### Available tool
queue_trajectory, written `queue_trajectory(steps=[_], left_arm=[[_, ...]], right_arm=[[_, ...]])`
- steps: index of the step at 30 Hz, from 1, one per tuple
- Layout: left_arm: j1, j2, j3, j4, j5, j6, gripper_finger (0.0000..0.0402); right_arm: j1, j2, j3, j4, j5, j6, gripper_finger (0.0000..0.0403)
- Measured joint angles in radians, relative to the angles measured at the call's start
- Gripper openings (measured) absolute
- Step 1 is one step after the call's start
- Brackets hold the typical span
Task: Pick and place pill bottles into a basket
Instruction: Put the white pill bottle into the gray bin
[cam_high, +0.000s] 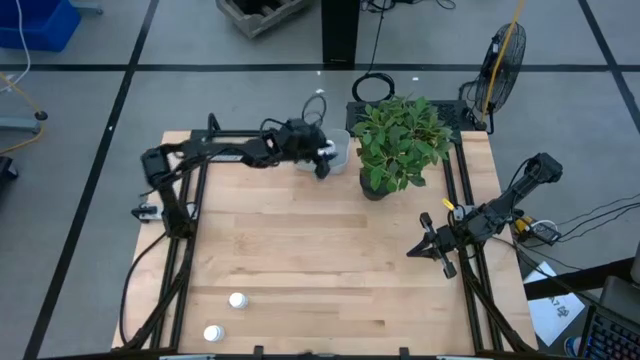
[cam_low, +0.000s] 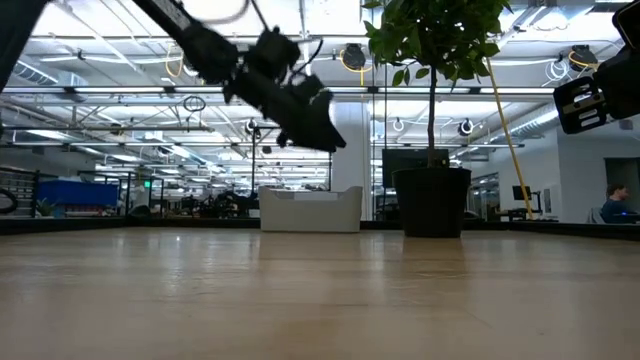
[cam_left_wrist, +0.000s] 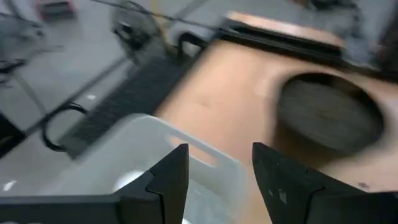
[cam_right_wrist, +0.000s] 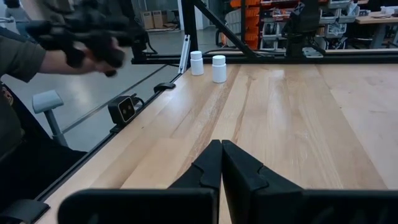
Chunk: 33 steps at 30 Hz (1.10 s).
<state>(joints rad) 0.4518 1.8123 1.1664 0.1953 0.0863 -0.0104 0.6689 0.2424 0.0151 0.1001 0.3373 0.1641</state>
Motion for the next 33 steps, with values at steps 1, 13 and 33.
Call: queue_trajectory(steps=[1,13,33], left_arm=[[-0.025,-0.031,0.000,-0.061,0.001,0.006,0.0180],[-0.630,-0.270,0.000,-0.581,-0.318,-0.196,0.0190],[-1.221,-0.276,0.000,-1.206,-0.413,-1.146,0.0351]], right_arm=[[0.000,0.000,0.000,0.000,0.000,0.000,0.0004],[0.000,0.000,0.000,0.000,0.000,0.000,0.0004],[0.000,0.000,0.000,0.000,0.000,0.000,0.0004]])
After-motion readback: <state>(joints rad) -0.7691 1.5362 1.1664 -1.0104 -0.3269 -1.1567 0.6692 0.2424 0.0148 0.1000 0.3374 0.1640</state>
